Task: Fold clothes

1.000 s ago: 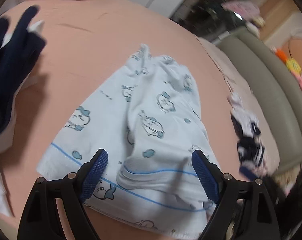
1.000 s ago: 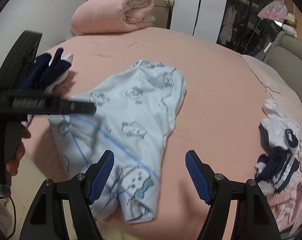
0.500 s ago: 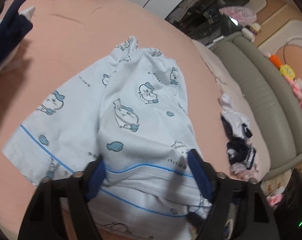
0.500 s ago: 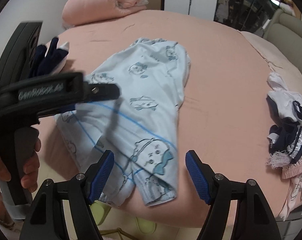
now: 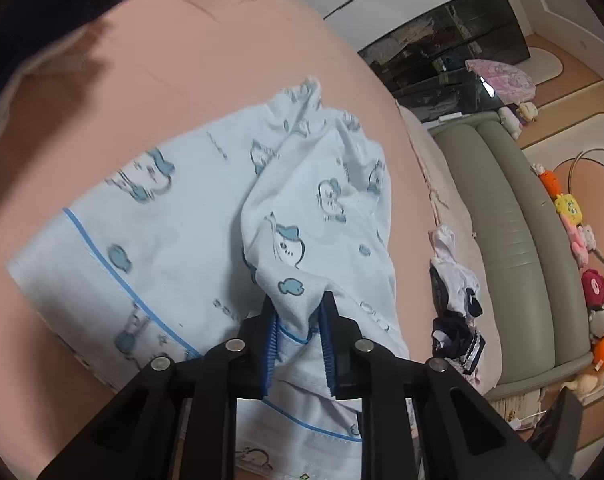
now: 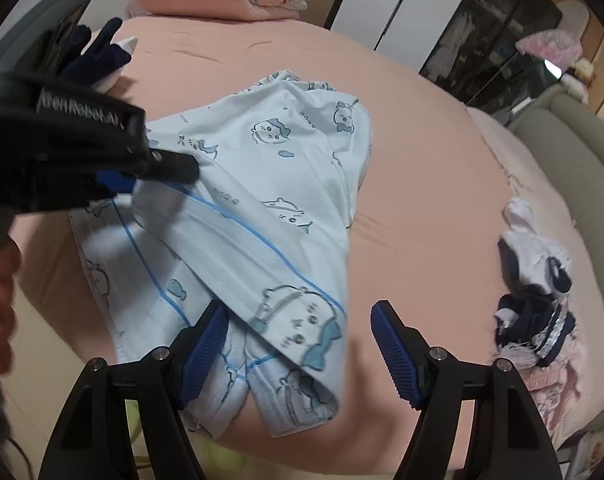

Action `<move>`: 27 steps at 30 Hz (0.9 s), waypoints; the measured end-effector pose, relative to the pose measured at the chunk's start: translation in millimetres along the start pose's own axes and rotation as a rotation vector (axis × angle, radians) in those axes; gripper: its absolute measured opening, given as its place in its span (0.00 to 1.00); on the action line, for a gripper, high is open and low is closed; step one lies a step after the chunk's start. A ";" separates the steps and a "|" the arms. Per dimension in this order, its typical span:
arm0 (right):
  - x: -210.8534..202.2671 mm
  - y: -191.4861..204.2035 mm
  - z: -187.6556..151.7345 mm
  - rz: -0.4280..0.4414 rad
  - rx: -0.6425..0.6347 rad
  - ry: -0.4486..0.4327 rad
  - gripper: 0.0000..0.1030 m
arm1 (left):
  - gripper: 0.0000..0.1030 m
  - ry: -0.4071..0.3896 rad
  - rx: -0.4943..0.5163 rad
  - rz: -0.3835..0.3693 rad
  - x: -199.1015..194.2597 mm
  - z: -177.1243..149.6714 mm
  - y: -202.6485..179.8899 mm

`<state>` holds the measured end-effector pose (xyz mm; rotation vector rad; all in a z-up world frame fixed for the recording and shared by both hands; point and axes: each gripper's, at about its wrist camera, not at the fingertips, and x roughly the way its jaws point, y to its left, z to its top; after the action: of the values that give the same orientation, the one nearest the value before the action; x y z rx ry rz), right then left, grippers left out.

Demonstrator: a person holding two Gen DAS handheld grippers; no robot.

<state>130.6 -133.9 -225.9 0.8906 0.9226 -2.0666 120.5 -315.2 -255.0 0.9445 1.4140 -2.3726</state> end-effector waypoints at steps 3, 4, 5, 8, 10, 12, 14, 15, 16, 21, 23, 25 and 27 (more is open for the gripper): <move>1.4 3.6 1.4 -0.059 -0.040 -0.014 0.71 | 0.14 -0.021 0.015 -0.008 -8.2 5.9 -5.3; 1.3 5.3 2.5 -0.077 -0.054 -0.023 0.71 | 0.14 -0.026 0.019 -0.012 -10.5 8.1 -7.2; 1.1 7.6 4.1 -0.097 -0.073 -0.033 0.71 | 0.14 -0.028 0.023 -0.022 -12.2 10.6 -8.9; -1.3 18.1 7.3 -0.155 -0.146 -0.072 0.71 | 0.14 -0.033 0.028 -0.046 -15.9 16.9 -12.6; -2.1 24.9 8.7 -0.184 -0.198 -0.100 0.71 | 0.14 -0.030 0.020 -0.062 -15.9 18.5 -11.4; 1.2 30.3 11.2 -0.207 -0.242 -0.114 0.71 | 0.14 -0.026 0.004 -0.083 -15.2 19.0 -9.2; 5.4 34.4 14.6 -0.219 -0.277 -0.127 0.71 | 0.14 -0.020 -0.005 -0.103 -14.2 20.1 -8.5; 7.3 36.9 16.1 -0.230 -0.298 -0.138 0.71 | 0.14 -0.016 -0.006 -0.112 -13.8 20.8 -8.8; 8.8 40.0 17.2 -0.252 -0.323 -0.149 0.71 | 0.14 -0.017 0.002 -0.112 -14.4 21.6 -9.8; 15.0 45.9 27.4 -0.325 -0.393 -0.203 0.71 | 0.14 -0.022 0.064 -0.080 -16.8 24.7 -16.6; 18.9 42.0 34.4 -0.326 -0.395 -0.210 0.71 | 0.14 -0.024 0.071 -0.074 -17.1 25.2 -16.7; 19.8 37.3 39.8 -0.323 -0.399 -0.215 0.71 | 0.14 -0.023 0.064 -0.074 -16.8 25.5 -14.5; 21.0 33.2 42.7 -0.319 -0.395 -0.223 0.69 | 0.14 -0.020 0.054 -0.082 -16.6 26.0 -12.4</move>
<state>133.3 -191.6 -231.7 0.3132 1.3531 -2.0808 116.4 -333.1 -227.3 0.8902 1.4139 -2.4844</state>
